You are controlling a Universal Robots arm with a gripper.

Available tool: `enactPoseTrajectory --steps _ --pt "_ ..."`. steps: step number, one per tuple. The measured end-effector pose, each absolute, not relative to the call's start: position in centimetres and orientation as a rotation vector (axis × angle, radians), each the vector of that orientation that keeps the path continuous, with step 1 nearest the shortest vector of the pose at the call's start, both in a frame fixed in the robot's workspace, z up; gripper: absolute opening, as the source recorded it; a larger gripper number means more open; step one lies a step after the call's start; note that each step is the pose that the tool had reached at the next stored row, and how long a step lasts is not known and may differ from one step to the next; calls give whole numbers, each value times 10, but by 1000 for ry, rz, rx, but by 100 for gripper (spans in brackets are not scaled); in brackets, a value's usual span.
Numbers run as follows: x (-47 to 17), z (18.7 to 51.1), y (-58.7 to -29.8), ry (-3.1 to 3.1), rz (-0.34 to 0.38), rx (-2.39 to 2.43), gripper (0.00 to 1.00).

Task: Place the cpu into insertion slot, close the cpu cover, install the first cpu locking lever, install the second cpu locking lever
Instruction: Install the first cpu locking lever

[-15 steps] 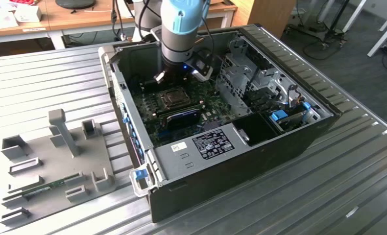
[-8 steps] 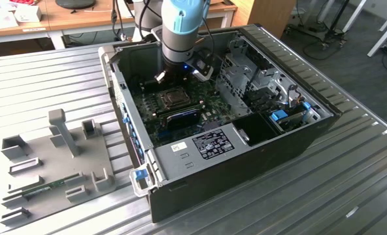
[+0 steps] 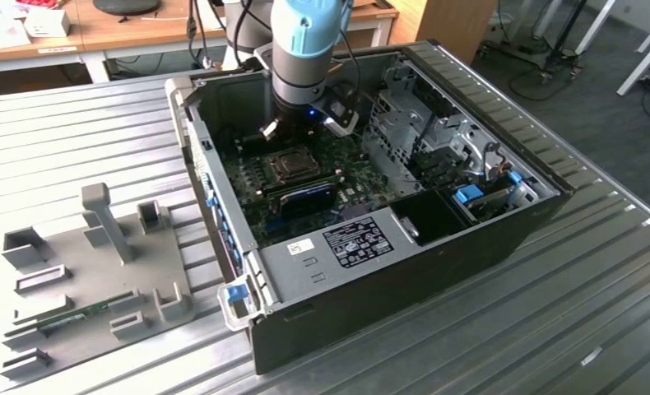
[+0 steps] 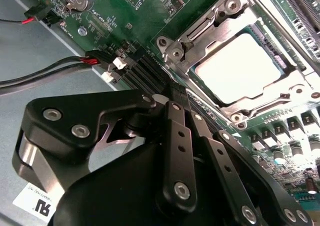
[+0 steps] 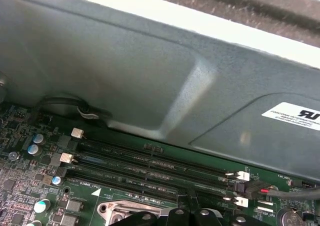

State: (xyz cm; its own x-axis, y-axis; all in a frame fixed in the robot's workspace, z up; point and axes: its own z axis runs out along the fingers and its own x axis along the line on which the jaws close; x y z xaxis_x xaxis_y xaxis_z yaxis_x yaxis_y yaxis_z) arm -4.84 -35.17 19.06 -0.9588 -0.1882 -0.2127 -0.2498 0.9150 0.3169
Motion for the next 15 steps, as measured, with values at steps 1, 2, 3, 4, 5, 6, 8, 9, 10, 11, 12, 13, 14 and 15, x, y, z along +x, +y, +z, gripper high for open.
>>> enactPoseTrajectory --steps 1,2,3,4,5,6,8,9,10,11,12,13,14,15 --pt "-48 190 -352 2900 511 -335 10" --pt "-48 190 -352 2900 508 -335 10" --pt "-48 190 -352 2901 505 -335 10" --pt "-48 190 -352 2902 501 -336 10" --pt "-48 190 -352 2903 498 -336 10" --pt "-48 190 -352 2904 495 -336 10" --pt "-48 190 -352 2905 489 -337 10" --pt "-48 190 -352 2906 487 -337 10" --pt "-48 190 -352 2906 486 -337 10" --pt "-48 190 -352 2906 486 -337 10" --pt "-48 190 -352 2906 486 -337 10" --pt "-48 190 -352 2906 486 -337 10" --pt "-48 190 -352 2906 486 -337 10" --pt "-48 190 -352 2906 486 -337 10"
